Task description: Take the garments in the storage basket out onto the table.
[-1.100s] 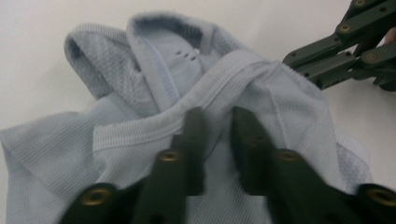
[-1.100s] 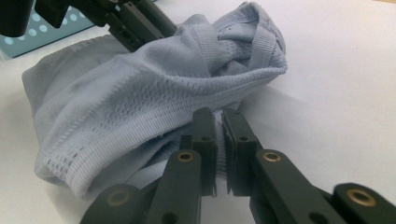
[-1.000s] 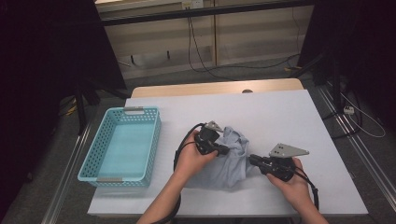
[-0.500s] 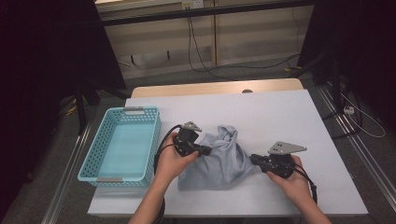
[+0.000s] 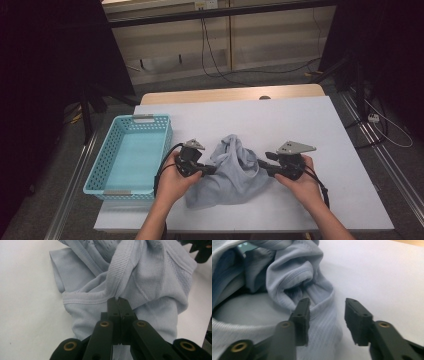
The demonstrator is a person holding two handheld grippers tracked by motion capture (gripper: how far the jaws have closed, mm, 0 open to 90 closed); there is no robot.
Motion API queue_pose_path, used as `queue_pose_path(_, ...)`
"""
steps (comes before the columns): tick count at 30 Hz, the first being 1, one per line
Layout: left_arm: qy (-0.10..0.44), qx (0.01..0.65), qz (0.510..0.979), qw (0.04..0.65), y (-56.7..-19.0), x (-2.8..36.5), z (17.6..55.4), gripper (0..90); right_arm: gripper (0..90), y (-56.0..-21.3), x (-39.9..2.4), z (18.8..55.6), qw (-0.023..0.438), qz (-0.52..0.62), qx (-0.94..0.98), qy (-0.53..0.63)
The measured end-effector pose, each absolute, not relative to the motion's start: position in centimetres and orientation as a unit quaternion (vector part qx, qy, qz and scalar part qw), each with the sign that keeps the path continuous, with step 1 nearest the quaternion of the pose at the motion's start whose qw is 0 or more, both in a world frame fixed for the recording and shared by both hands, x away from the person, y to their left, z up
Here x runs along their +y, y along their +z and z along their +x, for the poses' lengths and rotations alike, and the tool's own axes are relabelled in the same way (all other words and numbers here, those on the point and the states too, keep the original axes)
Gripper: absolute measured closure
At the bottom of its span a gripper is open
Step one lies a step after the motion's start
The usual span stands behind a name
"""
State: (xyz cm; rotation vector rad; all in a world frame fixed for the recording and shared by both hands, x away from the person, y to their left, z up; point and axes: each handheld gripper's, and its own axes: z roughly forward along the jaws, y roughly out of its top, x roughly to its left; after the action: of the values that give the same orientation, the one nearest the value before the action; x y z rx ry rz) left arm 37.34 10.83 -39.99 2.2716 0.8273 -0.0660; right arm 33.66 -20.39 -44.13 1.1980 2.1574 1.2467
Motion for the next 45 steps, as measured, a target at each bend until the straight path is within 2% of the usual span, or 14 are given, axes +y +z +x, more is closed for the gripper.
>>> queue_pose_path(2,-0.025,0.323,0.878,0.353,-40.1,11.1,37.2,90.0,50.4,-44.1,-20.1,34.3,0.183,0.428,0.766,0.443)
queue_pose_path(8,-0.031,0.326,0.876,0.355,-40.2,11.7,36.8,89.9,48.8,-45.0,-19.5,36.0,0.163,0.447,0.766,0.433)
queue_pose_path(12,-0.033,0.329,0.874,0.356,-40.3,11.9,36.7,89.9,51.9,-45.7,-19.5,36.5,0.141,0.461,0.764,0.429)
queue_pose_path(14,-0.03,0.326,0.875,0.356,-40.3,11.8,36.7,89.9,57.4,-45.8,-19.4,36.6,0.139,0.464,0.765,0.425)
queue_pose_path(15,-0.03,0.326,0.876,0.355,-40.3,11.8,36.7,89.9,65.4,-45.9,-19.4,36.7,0.134,0.46,0.77,0.421)
queue_pose_path(17,-0.03,0.325,0.876,0.355,-40.2,11.8,36.7,89.9,74.8,-46.0,-19.5,36.7,0.129,0.459,0.773,0.419)
queue_pose_path(18,-0.03,0.325,0.876,0.355,-40.2,11.8,36.8,89.9,84.0,-45.9,-19.6,36.6,0.131,0.453,0.781,0.409)
queue_pose_path(20,-0.03,0.325,0.876,0.355,-40.2,11.7,36.8,89.9,86.4,-45.7,-20.1,36.6,0.132,0.457,0.775,0.415)
queue_pose_path(23,-0.029,0.323,0.878,0.353,-40.2,11.6,36.9,89.9,87.1,-44.7,-21.0,36.2,0.167,0.459,0.76,0.428)
queue_pose_path(31,-0.031,0.321,0.88,0.35,-40.1,11.2,37.2,89.7,87.0,-43.3,-23.1,34.3,0.186,0.468,0.741,0.444)
queue_pose_path(40,-0.032,0.316,0.882,0.349,-39.9,10.8,37.3,89.7,86.9,-42.8,-23.0,32.9,0.22,0.46,0.751,0.419)
queue_pose_path(45,-0.034,0.315,0.882,0.349,-40.0,10.7,37.5,89.6,86.6,-43.5,-21.8,33.0,0.197,0.446,0.76,0.431)
